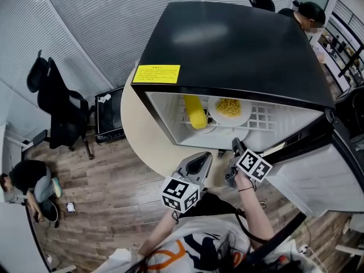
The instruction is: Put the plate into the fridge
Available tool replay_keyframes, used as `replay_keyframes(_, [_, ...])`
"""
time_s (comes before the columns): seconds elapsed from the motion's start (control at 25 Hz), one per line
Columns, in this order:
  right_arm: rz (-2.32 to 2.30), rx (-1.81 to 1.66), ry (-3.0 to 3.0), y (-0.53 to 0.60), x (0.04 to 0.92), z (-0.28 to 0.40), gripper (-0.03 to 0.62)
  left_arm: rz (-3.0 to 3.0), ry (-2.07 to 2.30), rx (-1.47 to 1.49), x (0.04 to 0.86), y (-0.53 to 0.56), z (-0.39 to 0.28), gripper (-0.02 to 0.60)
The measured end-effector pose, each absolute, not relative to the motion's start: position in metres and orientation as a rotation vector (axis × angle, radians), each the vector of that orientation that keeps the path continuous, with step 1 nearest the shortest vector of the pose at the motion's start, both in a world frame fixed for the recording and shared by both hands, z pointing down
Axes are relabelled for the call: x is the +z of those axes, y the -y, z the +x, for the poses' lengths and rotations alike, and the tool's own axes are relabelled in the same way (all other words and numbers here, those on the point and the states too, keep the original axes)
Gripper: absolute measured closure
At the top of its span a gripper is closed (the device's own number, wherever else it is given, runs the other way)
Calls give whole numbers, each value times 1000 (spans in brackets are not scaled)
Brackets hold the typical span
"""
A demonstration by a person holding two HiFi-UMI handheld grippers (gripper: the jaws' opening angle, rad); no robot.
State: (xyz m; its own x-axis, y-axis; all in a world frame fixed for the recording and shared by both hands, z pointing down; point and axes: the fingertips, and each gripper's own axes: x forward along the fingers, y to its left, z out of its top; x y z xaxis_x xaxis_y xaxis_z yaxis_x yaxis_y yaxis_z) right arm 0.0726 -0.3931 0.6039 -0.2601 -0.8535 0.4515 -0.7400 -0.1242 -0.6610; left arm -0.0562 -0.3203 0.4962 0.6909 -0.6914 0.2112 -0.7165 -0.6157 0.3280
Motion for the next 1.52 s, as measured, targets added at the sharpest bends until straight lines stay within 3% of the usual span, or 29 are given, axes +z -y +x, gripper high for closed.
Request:
replay_keyframes(0.36, [-2063,-1165,-2197,410,613,83,503,2507,1110,99,499,325,-65,569])
replay_keyframes(0.68, [-2168,-1226,-2244,411,629,94,454,2499,1136,99,497,327,-71,569])
replay_keyframes(0.8, [-2271,-1163,-2290,410,629,99,361,2501,1143,102,496,326,-71,569])
replay_keyframes(1.52, [-2114,-951,-2377,383,573,77,359,2519,1156,87,487,312,-74,569])
